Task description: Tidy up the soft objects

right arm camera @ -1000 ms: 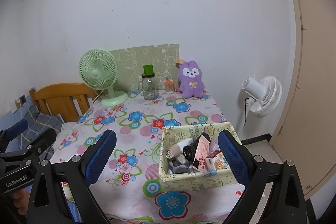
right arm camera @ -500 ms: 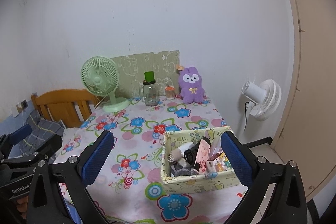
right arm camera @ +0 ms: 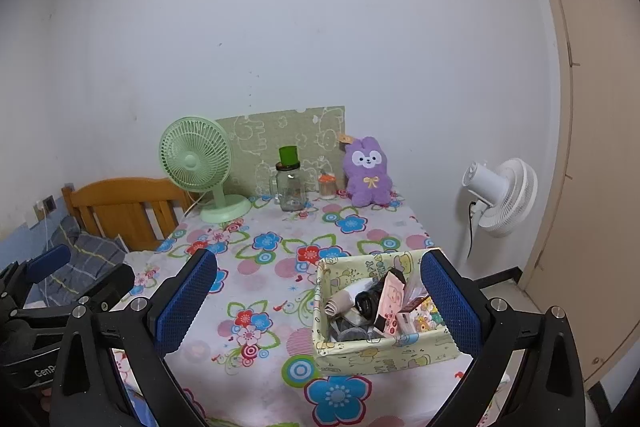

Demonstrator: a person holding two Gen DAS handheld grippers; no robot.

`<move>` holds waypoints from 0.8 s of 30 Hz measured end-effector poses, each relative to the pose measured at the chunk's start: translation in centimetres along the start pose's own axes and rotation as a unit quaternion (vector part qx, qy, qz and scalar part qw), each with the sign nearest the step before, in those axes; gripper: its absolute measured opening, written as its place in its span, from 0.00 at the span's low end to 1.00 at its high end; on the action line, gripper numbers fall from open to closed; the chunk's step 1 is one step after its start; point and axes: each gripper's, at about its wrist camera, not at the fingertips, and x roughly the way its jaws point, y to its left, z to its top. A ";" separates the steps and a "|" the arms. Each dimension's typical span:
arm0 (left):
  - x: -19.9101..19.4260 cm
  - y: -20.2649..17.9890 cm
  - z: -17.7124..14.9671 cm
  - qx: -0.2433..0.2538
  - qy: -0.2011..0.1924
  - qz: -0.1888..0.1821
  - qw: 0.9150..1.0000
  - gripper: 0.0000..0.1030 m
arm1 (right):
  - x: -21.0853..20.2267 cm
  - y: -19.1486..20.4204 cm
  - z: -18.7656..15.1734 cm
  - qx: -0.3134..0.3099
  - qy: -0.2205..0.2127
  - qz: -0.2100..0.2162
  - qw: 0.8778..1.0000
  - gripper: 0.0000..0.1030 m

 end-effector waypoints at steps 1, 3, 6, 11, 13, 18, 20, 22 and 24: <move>0.1 0.0 0.0 -0.001 0.001 0.000 1.000 1.00 | 0.0 0.0 0.0 0.000 0.000 -0.001 1.000 1.00; 0.2 0.0 0.0 -0.001 0.004 -0.001 1.000 1.00 | 0.0 0.1 0.0 -0.001 0.002 -0.002 1.000 1.00; 0.5 -0.1 0.0 -0.002 0.006 0.000 1.000 1.00 | 0.1 0.0 0.0 0.001 0.003 -0.003 1.000 1.00; 0.5 -0.1 0.0 -0.001 0.006 0.000 1.000 1.00 | 0.3 -0.1 -0.1 0.001 0.005 -0.004 1.000 1.00; 0.5 -0.1 0.0 -0.001 0.006 0.000 1.000 1.00 | 0.4 -0.1 -0.1 0.003 0.007 -0.003 1.000 1.00; 0.6 -0.1 -0.1 0.000 0.006 0.001 1.000 1.00 | 0.5 -0.2 -0.2 0.002 0.008 -0.007 1.000 1.00; 0.6 -0.1 -0.1 0.000 0.006 0.000 1.000 1.00 | 0.6 -0.2 -0.2 0.002 0.008 -0.008 1.000 1.00; 0.7 -0.1 -0.1 0.000 0.007 0.001 1.000 1.00 | 0.6 -0.2 -0.2 0.003 0.010 -0.007 1.000 1.00; 0.7 -0.2 -0.1 0.001 0.007 0.002 1.000 1.00 | 0.7 -0.3 -0.3 0.003 0.011 -0.008 1.000 1.00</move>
